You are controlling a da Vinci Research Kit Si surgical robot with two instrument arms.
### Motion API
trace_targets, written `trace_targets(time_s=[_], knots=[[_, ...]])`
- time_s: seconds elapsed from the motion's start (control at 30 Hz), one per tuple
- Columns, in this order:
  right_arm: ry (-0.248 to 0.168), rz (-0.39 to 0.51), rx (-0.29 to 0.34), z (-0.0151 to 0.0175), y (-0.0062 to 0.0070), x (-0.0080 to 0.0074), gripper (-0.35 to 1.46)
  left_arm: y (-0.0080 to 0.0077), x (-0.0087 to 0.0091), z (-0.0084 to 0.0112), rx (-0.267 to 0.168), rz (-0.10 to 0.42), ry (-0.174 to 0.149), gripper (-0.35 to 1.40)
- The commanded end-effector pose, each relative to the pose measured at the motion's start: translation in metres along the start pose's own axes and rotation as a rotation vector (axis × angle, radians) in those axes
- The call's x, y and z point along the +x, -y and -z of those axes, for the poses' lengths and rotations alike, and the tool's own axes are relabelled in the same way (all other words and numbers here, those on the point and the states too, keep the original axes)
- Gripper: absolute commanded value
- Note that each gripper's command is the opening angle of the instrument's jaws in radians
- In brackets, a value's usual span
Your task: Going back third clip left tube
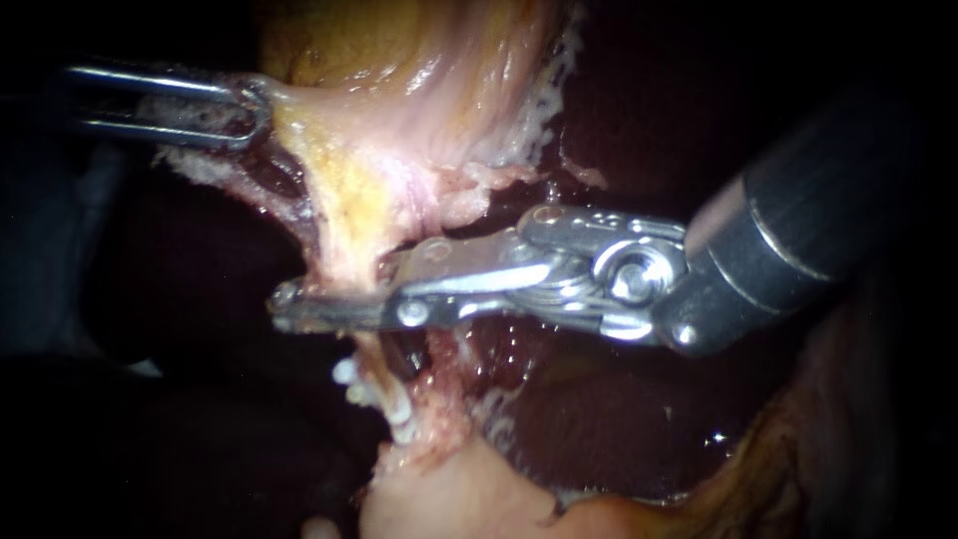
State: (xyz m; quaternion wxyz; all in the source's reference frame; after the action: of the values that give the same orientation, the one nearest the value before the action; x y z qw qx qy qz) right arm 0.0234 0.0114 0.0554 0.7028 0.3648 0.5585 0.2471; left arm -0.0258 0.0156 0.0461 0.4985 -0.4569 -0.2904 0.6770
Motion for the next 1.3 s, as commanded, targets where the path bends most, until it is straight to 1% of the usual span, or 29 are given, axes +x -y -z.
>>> trace_targets(time_s=[0.03,0.07,0.1,0.13,0.17,0.23,0.27,0.4,0.47,0.57,0.63,0.7,0.8,0.93,1.1,1.2,1.3], knots=[[0.006,-0.005,0.02,0.0,0.0,-0.0001,-0.35,0.0,0.0,0.0,0.0,0.0,0.0,-0.35],[0.011,-0.004,0.025,-0.0001,0.0,-0.0002,-0.24,0.0,0.0,0.0,0.0,0.0,0.0,-0.35],[0.005,-0.003,0.026,-0.0001,0.0,-0.0003,-0.07,0.0,0.0,0.0,0.0,0.0,0.0,-0.35],[-0.003,-0.002,0.028,-0.0003,-0.0001,-0.0005,0.17,0.0,0.0,0.0,0.0,0.0,0.0,-0.35],[-0.011,-0.001,0.03,-0.0005,-0.0002,-0.0006,0.34,0.0,0.0,0.0001,0.0,0.0,0.0,-0.35],[-0.028,0.001,0.032,-0.0009,-0.0006,-0.0009,0.45,0.0,0.0,0.0001,0.0,0.0,0.0,-0.35],[-0.033,0.003,0.033,-0.001,-0.0007,-0.0011,0.46,0.0,0.0,0.0001,0.0,0.0,0.0,-0.35],[-0.03,0.009,0.033,-0.0012,-0.0015,-0.0023,0.46,0.0,0.0,0.0001,0.0,0.0,0.0,-0.35],[-0.039,0.012,0.009,-0.0012,-0.002,-0.0028,0.48,0.0,0.0,0.0001,0.0,0.0,0.0,-0.35],[-0.032,0.073,-0.036,-0.001,-0.0031,-0.0034,0.49,0.0,0.0,0.0001,0.0,0.0,0.0,-0.35],[-0.026,0.096,-0.042,-0.0005,-0.0035,-0.0036,0.49,0.0,0.0,0.0001,0.0,0.0,0.0,-0.35],[-0.023,0.12,-0.05,0.0001,-0.0037,-0.0038,0.5,0.0,0.0,0.0001,0.0,0.0,0.0,-0.35],[-0.017,0.161,-0.051,0.0015,-0.0033,-0.0043,0.5,0.0,0.0,0.0002,0.0,0.0,0.0,-0.35],[-0.01,0.247,-0.046,0.0039,-0.0025,-0.0052,0.5,0.0,0.0,0.0002,0.0,0.0,0.0,-0.35],[-0.005,0.35,-0.069,0.0075,-0.0014,-0.0062,0.5,0.0,-0.0001,0.0002,-0.001,0.0,0.0,-0.35],[-0.002,0.396,-0.082,0.0097,-0.0008,-0.0066,0.5,0.0001,-0.0001,0.0002,-0.001,0.0,0.0,-0.35],[0.0,0.42,-0.081,0.0121,-0.0003,-0.0068,0.5,0.0001,-0.0001,0.0002,-0.001,0.0,0.0,-0.35]])
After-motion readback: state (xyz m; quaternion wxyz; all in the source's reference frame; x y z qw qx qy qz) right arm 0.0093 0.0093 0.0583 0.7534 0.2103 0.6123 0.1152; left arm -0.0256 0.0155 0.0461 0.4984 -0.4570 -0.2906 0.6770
